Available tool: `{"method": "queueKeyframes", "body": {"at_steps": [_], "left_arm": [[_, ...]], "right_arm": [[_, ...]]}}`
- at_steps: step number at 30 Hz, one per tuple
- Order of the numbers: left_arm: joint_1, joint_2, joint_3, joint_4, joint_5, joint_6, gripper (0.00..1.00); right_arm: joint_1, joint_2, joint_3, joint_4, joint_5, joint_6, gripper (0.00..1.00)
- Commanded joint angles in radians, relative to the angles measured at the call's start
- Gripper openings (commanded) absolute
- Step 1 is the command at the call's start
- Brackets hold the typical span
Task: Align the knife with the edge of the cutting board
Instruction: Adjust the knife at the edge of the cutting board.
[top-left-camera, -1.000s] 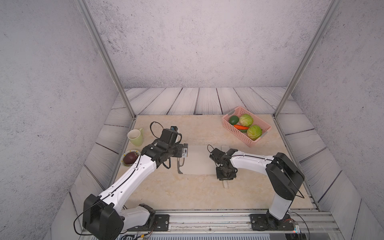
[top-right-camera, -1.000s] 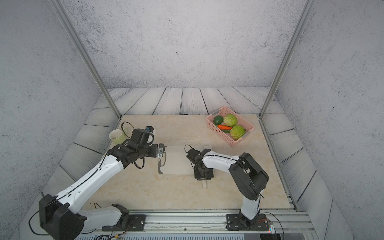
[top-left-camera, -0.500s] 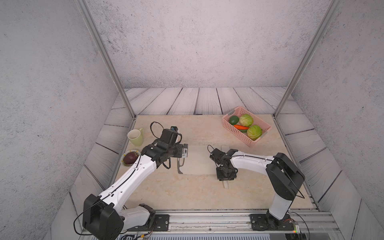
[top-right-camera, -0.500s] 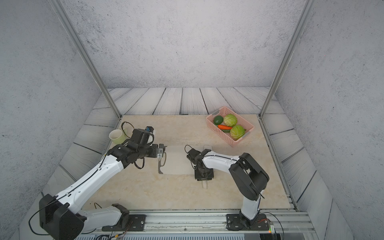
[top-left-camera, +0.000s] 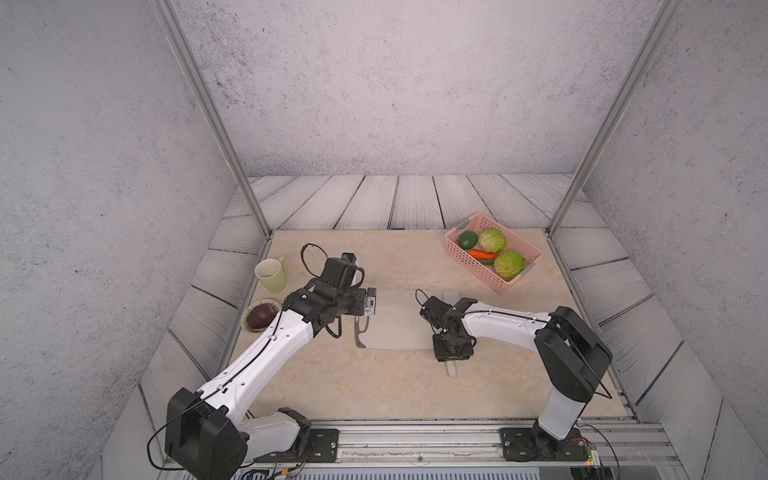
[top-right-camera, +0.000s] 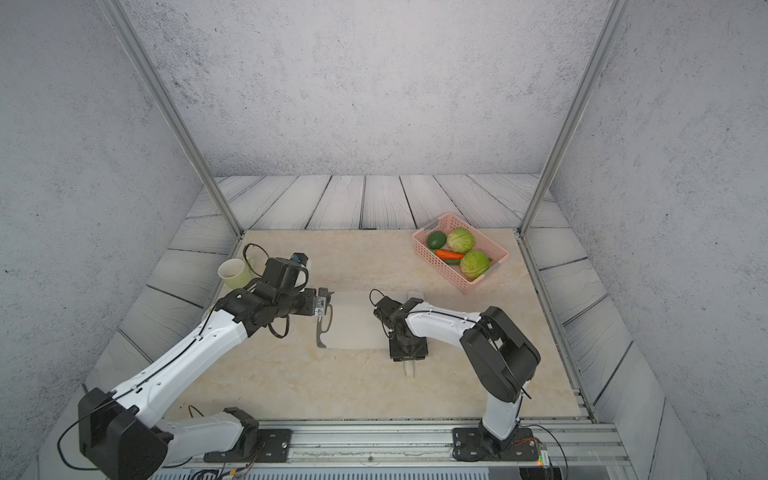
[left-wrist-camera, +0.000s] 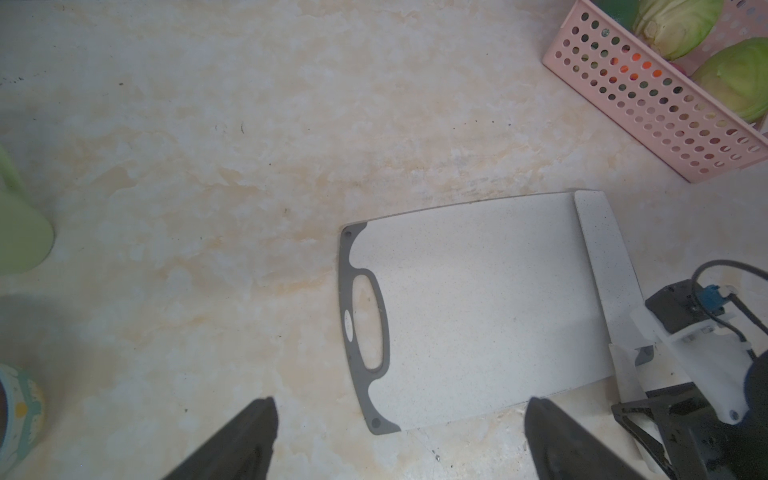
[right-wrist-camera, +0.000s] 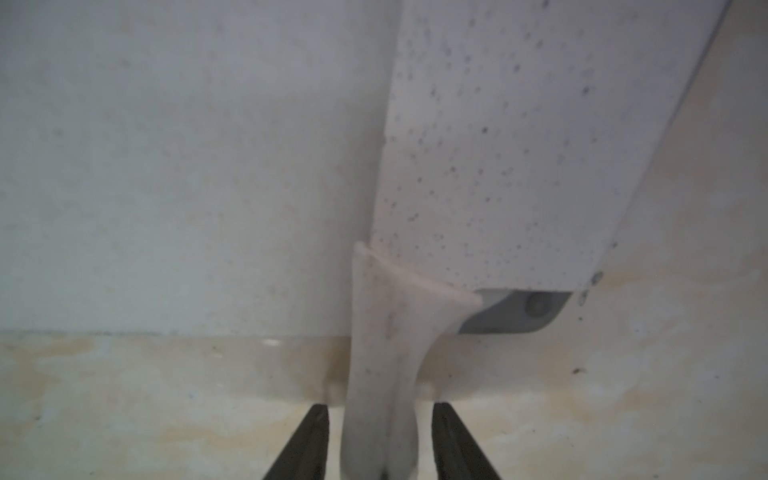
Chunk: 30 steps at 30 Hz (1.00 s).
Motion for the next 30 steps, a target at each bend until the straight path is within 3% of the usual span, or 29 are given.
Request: {"method": "queueKeyframes", "body": {"at_steps": [1,4,10,14,23,30], "left_arm": [[-0.009,0.005,0.026,-0.011,-0.008,0.01,0.98],[-0.009,0.004,0.026,-0.011,-0.01,0.01,0.98],[-0.011,0.006,0.026,-0.012,-0.01,0.011,0.98],[-0.012,0.004,0.026,-0.012,-0.013,0.011,0.98],[-0.012,-0.005,0.024,-0.014,-0.04,0.01,0.98],[-0.012,-0.019,0.022,-0.019,-0.091,0.008,0.98]], "right_arm": [[0.004,-0.039,-0.009,-0.022,-0.005,-0.011,0.48],[0.004,-0.048,-0.011,-0.019,-0.012,-0.019,0.58],[0.004,-0.074,-0.018,-0.02,-0.022,-0.034,0.87],[0.005,-0.097,-0.017,-0.018,-0.037,-0.058,0.99],[-0.004,-0.192,0.041,-0.081,-0.051,-0.139,0.99],[-0.072,-0.305,0.083,-0.131,-0.066,-0.193,0.99]]}}
